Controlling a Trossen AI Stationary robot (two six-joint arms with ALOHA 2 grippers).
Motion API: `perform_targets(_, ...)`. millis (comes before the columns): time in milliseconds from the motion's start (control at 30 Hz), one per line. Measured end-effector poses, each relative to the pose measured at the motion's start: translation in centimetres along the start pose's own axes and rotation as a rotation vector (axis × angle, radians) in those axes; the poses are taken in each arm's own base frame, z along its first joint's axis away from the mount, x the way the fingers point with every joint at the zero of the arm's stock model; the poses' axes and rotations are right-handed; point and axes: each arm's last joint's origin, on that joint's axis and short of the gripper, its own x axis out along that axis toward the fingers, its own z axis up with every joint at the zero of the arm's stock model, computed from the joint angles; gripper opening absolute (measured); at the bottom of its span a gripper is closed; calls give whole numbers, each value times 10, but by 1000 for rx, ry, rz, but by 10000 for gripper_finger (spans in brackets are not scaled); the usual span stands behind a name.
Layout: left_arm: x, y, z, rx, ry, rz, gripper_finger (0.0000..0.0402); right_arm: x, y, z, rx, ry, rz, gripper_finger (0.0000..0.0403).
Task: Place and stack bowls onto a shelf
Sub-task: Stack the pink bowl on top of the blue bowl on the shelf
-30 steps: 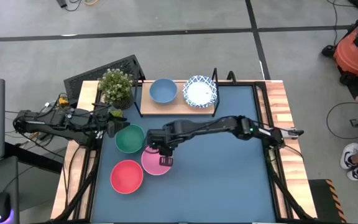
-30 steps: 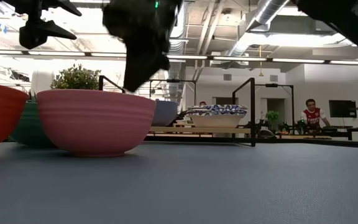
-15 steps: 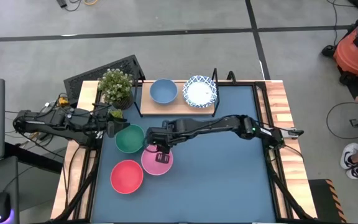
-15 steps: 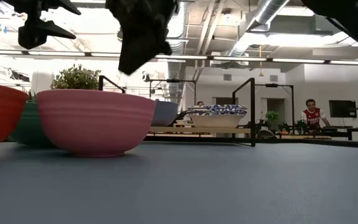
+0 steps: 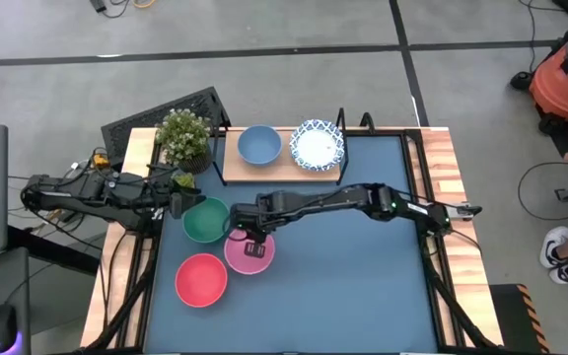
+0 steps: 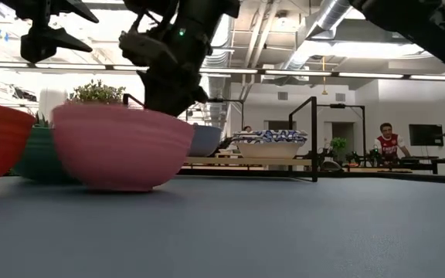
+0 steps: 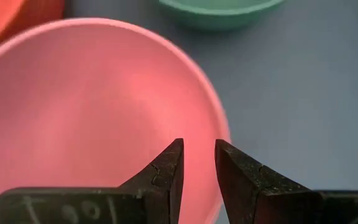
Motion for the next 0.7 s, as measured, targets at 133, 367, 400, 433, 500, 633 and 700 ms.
perform_targets(133, 0, 0, 0, 3, 0, 0, 235, 2, -7, -1, 10, 24, -11, 118)
perform_targets(367, 0, 0, 0, 20, -1, 0, 235, -1, -7, 2, 6, -10, -1, 118)
perform_targets(400, 0, 0, 0, 24, -1, 0, 235, -5, -7, 3, 6, -20, 1, 118)
perform_targets(433, 0, 0, 0, 28, -2, 1, 235, -7, -7, 4, 7, -29, 3, 118)
perform_targets(500, 0, 0, 0, 29, -5, 3, 235, -9, -10, 6, 12, -33, 1, 118)
perform_targets(633, 0, 0, 0, 29, -7, 4, 235, 3, -14, 3, 19, -4, -9, 118)
perform_targets(700, 0, 0, 0, 30, -7, 4, 235, 11, -16, 1, 27, 16, -13, 118)
